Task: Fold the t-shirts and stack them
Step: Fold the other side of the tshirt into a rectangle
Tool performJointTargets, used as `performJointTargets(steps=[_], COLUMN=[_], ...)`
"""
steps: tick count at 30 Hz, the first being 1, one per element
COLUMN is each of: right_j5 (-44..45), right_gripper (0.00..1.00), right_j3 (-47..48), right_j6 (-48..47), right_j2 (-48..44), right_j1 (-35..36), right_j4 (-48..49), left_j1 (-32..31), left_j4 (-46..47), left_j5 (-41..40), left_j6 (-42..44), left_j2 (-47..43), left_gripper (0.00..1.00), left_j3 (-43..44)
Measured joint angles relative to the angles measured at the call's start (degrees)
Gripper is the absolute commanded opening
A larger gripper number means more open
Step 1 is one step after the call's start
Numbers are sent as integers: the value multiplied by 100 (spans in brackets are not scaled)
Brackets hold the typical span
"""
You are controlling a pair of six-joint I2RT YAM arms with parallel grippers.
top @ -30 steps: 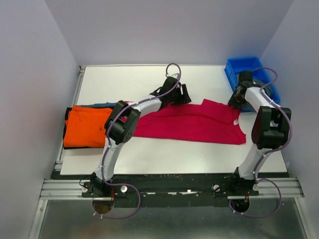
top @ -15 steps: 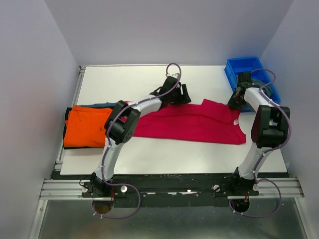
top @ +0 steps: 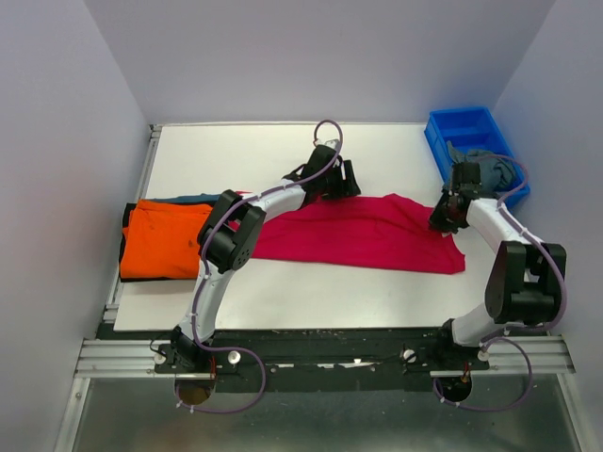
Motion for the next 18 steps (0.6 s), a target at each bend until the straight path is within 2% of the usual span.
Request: performJointTargets(steps=[4,7,9,10,11,12,14,15,17,18], right_j5=[-424,-671,-734,-737,-734,-739,-785,-820,-824,-817], right_gripper=[7,20,20,19,14,2,2,7,30,37], right_j3=[-717,-1163,-1322,-1364,-1379,-1381,-1381,-1381,-1377,-1360], right_j6=[83,127,157,164,164,164,162,166,179,199], right_j2=[-575,-992,-1176,-1228,-1263,-1285,-1327,-1346,-1362,-1357], right_j1=[11,15,22,24,24,24,24,24,24,24], right_j4=[146,177,166,149,133,127,129,131,140,127], left_j1=[-2,-2,-2,-2,-2,-2,-2,-2,-2,-2], left_j4=[-39,-46,-52,-74,-92,-114,-133,-136,-131,-131], left_j5=[0,0,2,2,2,2,9,31,74,96], left_j6=[15,17,35,52,61,70,87,96,105,107], left_j2=[0,0,0,0,0,0,9,11,11,13], left_gripper=[76,76,76,76,76,76,76,76,76,76], left_j3=[9,11,13,26,44,68,138,192,236,271])
